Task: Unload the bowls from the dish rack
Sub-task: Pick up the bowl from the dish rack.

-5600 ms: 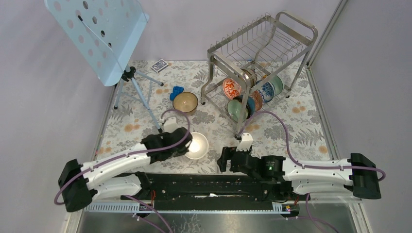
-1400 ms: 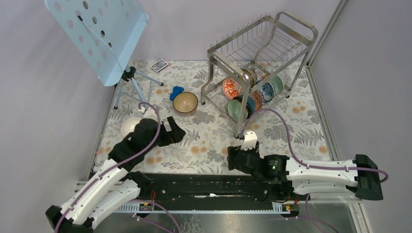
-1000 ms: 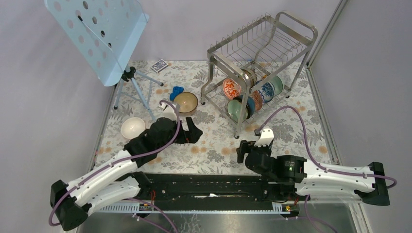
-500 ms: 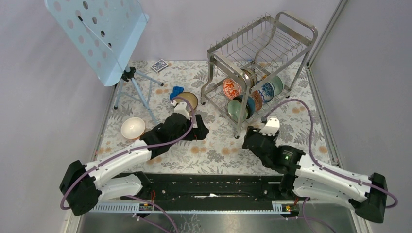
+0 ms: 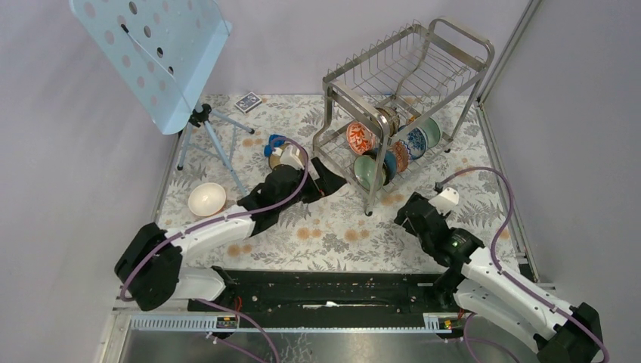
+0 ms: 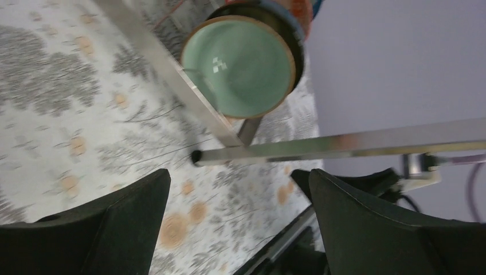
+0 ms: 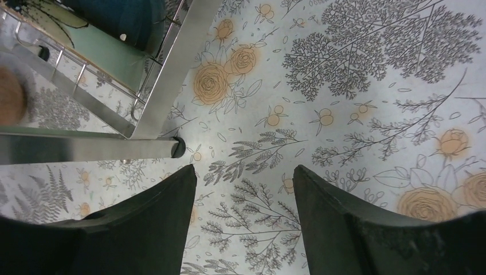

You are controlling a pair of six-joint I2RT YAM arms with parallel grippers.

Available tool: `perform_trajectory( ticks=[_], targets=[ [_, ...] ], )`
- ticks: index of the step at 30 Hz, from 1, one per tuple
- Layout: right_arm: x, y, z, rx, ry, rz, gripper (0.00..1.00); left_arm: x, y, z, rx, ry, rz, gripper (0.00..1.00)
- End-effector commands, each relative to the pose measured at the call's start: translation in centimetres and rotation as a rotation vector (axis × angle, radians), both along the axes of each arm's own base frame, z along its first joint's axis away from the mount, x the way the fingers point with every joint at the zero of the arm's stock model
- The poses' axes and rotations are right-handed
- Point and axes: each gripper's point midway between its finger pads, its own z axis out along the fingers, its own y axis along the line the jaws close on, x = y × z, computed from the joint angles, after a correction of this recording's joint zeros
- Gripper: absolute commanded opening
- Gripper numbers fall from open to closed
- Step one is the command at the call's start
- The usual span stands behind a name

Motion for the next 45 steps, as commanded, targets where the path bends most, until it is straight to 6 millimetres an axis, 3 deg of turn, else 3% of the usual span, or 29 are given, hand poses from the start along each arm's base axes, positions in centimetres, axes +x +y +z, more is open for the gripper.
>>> perform_trajectory(
  ticks=[1,9,16,21,31,45],
  targets=[
    [1.0,1.0,0.6,0.140,-0.072,-0.025,0.68,1.4,-3.3,6.3,-0.304,-0.085,-0.009,0.94],
    [0.6,0.8,2.2,0.168,-0.143,0.014,0.66,3.5,-5.3,5.5,-0.397,-0.070,0.015,0.91],
    [0.1,1.1,2.1,0.172,-0.127,0.050,0.66,4.9,-7.8,4.6,-0.474,-0.018,-0.003,0.77],
    [-0.3,1.6,1.8,0.193,-0.127,0.081,0.64,6.0,-9.0,4.9,-0.478,-0.028,-0.015,0.72],
    [-1.2,1.8,0.6,0.191,-0.086,0.122,0.62,7.0,-11.0,3.0,-0.467,0.000,-0.048,0.63],
    [-1.6,1.5,0.3,0.178,-0.072,0.125,0.62,8.0,-12.8,1.1,-0.369,-0.015,-0.068,0.55]
  ],
)
